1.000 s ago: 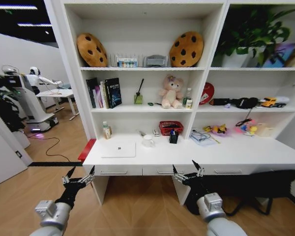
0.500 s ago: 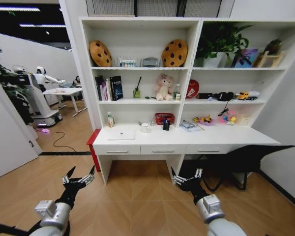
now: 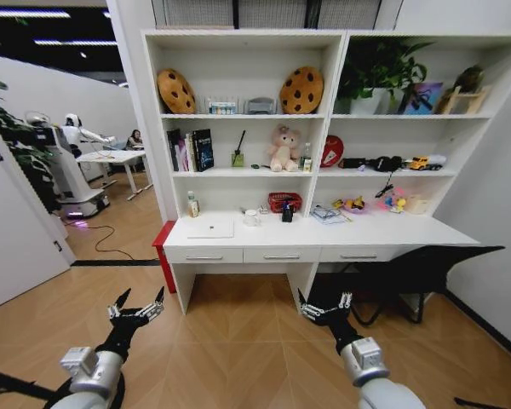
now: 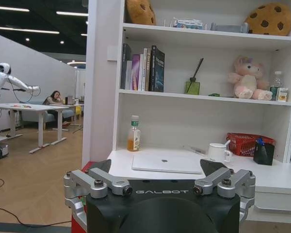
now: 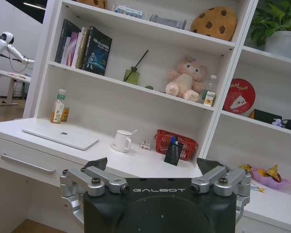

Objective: Organize the objects on the table.

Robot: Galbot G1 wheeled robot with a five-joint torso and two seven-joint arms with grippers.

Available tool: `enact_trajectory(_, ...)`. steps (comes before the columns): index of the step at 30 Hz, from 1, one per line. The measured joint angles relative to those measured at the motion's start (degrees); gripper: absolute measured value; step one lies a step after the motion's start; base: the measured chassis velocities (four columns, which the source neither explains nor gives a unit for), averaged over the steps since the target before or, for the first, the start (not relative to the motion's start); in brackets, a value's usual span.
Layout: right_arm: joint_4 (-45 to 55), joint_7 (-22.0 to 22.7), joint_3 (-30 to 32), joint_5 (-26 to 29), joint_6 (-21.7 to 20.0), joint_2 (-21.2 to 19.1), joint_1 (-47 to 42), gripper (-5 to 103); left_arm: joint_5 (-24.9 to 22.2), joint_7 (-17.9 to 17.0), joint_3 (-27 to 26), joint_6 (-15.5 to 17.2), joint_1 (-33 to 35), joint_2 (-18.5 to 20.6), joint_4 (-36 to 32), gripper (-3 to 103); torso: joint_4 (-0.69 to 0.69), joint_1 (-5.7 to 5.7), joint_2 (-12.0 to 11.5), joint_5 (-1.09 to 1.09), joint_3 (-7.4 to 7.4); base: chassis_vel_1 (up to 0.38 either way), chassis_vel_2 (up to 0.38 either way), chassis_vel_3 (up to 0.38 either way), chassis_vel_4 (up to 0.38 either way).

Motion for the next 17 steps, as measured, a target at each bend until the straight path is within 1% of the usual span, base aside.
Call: enact_trajectory(17, 0.04, 0.08, 0.03, 0.01, -0.06, 0.01, 0.01, 100, 0.0, 0.0, 0.0, 0.0, 0.0, 0.0, 0.0, 100, 0.0, -0.03, 0.03, 0.01, -0.01, 0.0, 0.0, 0.0, 0.0)
